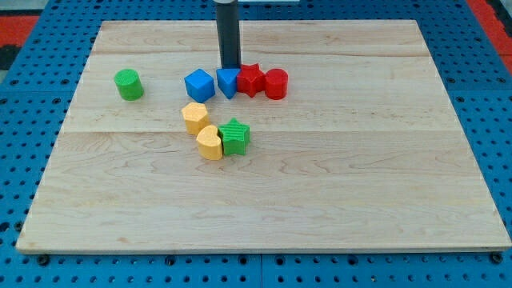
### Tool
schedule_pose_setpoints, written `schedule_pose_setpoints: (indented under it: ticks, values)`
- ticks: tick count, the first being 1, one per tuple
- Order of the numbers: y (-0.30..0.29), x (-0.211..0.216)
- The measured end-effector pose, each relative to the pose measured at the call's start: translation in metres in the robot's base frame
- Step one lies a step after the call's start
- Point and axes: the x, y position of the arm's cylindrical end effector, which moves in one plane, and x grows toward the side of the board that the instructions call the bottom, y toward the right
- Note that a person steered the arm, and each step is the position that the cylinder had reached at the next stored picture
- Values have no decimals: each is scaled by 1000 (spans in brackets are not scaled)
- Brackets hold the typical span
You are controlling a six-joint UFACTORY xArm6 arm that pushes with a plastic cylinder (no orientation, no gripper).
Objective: Place the green circle to the center left
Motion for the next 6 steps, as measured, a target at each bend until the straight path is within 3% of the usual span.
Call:
schedule_pose_setpoints:
  ticks: [3, 4, 6]
  values:
    - [9, 7]
    - [-12, 3]
    - [-135, -5]
